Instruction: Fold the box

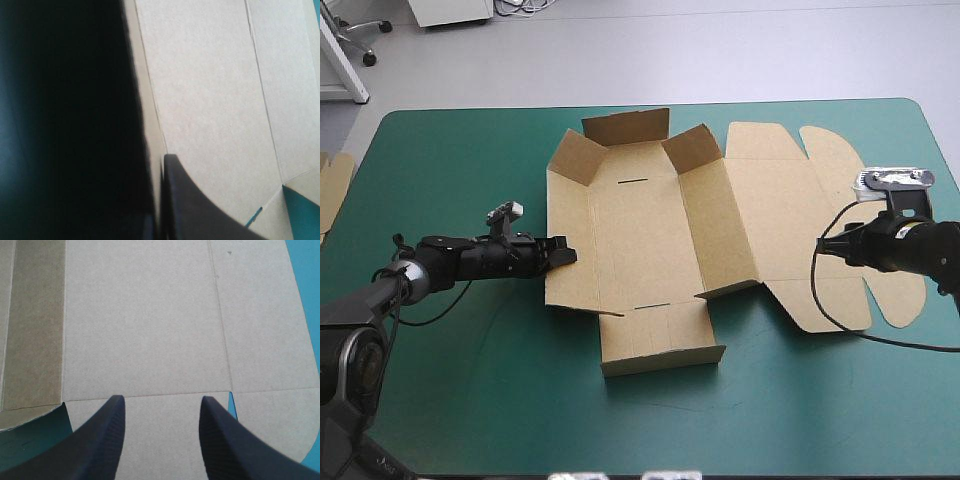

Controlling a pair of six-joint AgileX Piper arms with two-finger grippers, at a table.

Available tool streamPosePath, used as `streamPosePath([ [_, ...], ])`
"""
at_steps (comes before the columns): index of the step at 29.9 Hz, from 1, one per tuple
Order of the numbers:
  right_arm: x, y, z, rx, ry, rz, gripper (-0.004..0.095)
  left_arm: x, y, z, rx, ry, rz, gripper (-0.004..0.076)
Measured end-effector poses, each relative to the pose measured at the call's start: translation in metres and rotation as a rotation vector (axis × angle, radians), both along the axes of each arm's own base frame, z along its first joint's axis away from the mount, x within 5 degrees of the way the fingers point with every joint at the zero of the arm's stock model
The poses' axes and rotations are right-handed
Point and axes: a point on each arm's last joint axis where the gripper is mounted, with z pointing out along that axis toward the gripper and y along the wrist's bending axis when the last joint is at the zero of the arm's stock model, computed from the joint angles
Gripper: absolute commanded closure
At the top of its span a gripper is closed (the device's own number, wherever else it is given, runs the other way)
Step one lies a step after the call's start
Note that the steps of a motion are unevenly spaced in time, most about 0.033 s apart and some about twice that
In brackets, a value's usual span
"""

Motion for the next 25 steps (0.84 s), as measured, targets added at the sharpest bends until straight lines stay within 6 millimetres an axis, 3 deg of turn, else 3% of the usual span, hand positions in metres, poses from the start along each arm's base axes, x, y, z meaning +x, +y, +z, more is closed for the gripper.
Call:
streamPosePath([
  [4,0.000,0.000,0.000,-0.005,0.001,0.000,0.0464,0.010,0.000,0.012,0.065,-0.059,-0.097,0.0738],
  [20,-0.001,0.000,-0.001,-0.007,0.008,0.001,0.0464,0.052,0.006,0.096,0.412,-0.344,-0.446,0.0737],
  [25,-0.001,0.000,-0.001,-0.007,0.008,0.001,0.0464,0.069,0.004,0.104,0.421,-0.326,-0.578,0.0738],
])
